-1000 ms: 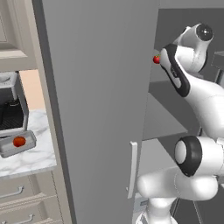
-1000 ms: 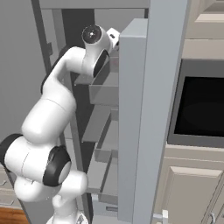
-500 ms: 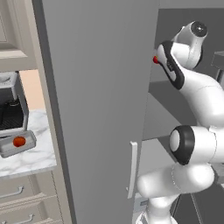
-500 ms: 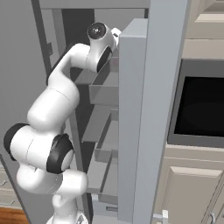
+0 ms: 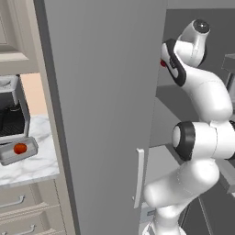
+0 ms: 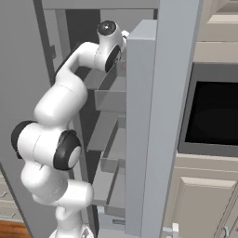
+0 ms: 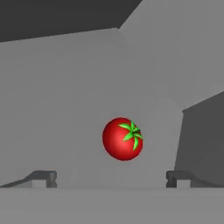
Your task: Take the tomato and tomato out of the freezer and place them in the tupperware container on the counter. Then put the tupperware containing the vegetables back in the freezer.
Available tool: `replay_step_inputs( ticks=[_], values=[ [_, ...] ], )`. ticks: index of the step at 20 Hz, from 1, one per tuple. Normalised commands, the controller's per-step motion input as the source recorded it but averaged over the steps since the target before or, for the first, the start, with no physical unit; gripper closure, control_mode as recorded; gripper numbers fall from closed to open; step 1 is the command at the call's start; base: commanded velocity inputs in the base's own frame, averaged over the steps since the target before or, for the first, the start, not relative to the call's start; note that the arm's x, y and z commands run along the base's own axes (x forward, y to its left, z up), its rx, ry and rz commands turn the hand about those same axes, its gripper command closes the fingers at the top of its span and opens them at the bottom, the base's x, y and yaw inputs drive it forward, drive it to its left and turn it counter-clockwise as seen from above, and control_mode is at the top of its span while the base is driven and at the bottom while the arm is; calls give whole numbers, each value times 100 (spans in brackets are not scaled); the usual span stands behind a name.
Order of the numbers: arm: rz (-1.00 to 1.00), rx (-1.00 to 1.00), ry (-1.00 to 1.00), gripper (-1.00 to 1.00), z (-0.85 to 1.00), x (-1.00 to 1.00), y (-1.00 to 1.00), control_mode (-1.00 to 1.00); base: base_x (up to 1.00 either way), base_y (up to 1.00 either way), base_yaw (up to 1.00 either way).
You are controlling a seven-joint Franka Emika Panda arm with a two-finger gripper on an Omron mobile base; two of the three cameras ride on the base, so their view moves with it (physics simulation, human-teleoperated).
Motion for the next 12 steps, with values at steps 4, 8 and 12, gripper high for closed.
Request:
replay_step_inputs(
  ticks=[4, 8, 12],
  values=[
    [0, 1, 8, -100, -6, 36, 0, -100, 0, 0, 0],
    [0, 2, 8, -100, -8, 32, -7, -100, 0, 0, 0],
    [0, 2, 6, -100, -6, 20, -13, -100, 0, 0, 0]
  ],
)
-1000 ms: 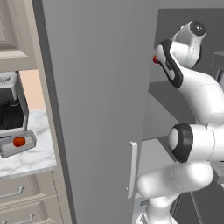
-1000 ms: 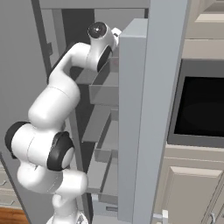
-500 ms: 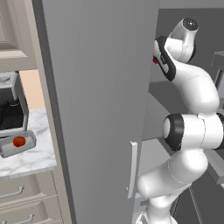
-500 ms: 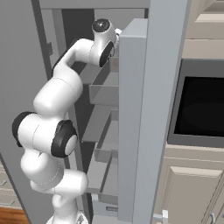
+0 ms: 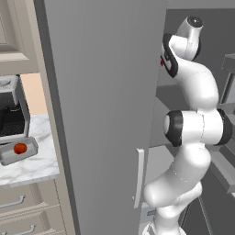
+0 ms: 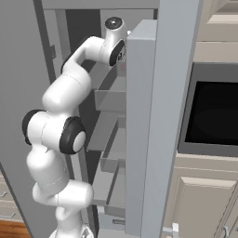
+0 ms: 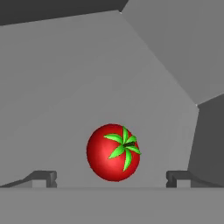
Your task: Take the tomato and tomato out of the freezer and place them in the tupperware container on the counter. Then put the tupperware containing the vegetables back in the freezer.
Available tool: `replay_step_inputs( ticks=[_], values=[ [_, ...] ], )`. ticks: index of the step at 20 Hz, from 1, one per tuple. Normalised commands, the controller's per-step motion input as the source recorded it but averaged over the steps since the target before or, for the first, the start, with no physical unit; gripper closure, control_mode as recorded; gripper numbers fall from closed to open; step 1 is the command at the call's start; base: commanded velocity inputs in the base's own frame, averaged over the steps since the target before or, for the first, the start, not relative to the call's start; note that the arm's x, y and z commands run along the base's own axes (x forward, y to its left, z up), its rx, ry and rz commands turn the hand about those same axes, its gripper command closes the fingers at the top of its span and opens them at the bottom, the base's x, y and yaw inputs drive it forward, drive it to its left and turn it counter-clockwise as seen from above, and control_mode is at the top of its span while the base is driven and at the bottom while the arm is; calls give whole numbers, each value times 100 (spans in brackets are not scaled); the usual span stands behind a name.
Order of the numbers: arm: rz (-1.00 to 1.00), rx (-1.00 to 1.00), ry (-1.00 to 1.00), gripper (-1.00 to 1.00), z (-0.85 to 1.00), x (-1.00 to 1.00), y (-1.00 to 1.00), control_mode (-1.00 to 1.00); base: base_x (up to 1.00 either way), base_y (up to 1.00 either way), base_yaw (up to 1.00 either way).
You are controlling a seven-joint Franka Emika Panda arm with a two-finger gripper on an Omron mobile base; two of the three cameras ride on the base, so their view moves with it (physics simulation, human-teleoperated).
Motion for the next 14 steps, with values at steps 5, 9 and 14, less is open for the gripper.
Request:
replay_step_inputs(
  ticks=[5, 9, 14],
  values=[
    [0, 2, 6, -100, -5, 13, -6, -100, 0, 0, 0],
    [0, 2, 6, -100, -19, 0, 0, -100, 0, 0, 0],
    [0, 6, 8, -100, -16, 0, 0, -100, 0, 0, 0]
  ],
)
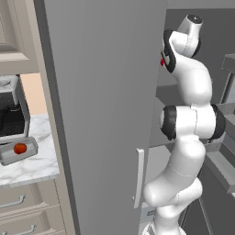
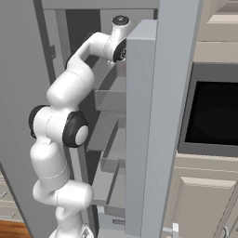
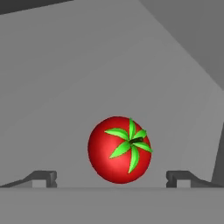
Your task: Take the tomato and tomato out of the freezer and place them in the tupperware container on the counter. Then put the tupperware containing the vegetables back in the freezer.
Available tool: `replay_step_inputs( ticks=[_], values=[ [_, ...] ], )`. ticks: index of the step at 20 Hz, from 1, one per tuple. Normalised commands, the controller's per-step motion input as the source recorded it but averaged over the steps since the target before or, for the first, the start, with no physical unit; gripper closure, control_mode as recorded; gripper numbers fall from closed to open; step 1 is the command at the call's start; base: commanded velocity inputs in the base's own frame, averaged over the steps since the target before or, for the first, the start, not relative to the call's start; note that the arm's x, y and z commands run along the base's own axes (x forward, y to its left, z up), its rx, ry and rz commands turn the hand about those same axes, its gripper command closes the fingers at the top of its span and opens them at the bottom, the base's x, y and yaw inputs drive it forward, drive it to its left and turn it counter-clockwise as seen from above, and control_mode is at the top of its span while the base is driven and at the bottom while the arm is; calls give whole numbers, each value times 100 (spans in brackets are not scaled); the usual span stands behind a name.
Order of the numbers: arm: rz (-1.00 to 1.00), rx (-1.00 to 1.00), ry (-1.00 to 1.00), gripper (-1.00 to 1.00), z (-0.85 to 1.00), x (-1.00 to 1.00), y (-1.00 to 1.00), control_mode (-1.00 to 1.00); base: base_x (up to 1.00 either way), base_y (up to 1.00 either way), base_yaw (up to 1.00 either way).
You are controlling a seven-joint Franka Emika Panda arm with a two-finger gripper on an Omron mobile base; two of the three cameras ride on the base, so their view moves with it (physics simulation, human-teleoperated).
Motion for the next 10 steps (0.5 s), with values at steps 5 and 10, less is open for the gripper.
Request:
replay_step_inputs(
  ticks=[5, 10],
  values=[
    [0, 5, 5, -100, -5, 7, 0, -100, 0, 0, 0],
    [0, 3, 6, -100, -5, 15, 1, -100, 0, 0, 0]
  ],
)
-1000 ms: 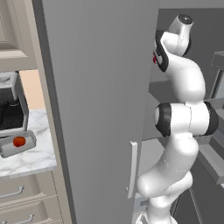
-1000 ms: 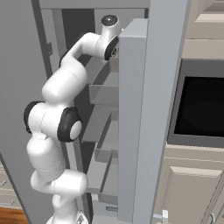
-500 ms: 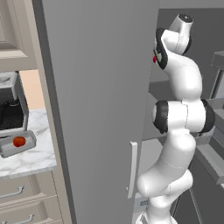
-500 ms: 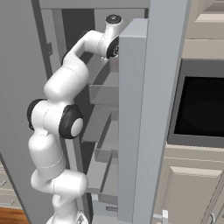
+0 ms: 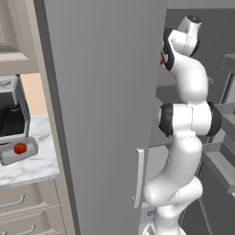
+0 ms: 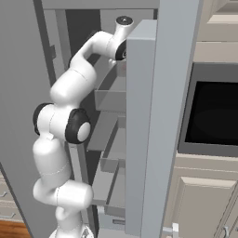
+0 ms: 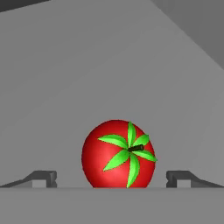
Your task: Take the tomato and tomato out of the freezer and place them in the tupperware container on the counter. Then put the tupperware containing the vegetables back in the freezer.
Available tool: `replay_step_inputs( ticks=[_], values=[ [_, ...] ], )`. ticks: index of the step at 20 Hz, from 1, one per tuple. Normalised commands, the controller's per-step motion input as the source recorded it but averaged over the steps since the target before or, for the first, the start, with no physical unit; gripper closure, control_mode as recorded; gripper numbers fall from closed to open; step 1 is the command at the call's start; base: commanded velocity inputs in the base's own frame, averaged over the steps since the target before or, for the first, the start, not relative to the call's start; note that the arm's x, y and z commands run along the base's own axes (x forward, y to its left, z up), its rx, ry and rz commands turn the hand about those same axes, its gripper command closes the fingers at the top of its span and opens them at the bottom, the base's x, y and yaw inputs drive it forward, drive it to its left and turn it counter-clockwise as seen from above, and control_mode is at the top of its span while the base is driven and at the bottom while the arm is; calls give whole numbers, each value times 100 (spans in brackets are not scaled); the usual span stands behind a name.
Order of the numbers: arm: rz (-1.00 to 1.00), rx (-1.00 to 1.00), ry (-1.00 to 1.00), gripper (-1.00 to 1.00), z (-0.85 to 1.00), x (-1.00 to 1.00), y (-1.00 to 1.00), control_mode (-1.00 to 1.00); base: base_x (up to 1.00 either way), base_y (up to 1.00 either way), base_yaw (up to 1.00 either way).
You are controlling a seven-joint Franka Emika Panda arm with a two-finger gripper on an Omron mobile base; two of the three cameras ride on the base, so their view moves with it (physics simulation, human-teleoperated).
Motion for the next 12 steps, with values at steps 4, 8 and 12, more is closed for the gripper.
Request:
replay_step_inputs(
  ticks=[4, 8, 12],
  values=[
    [0, 2, 7, -100, -9, 15, 0, -100, 0, 0, 0],
    [0, 1, 6, -100, -10, 14, 0, -100, 0, 0, 0],
    [0, 0, 3, -100, -4, 6, 1, -100, 0, 0, 0]
  ],
)
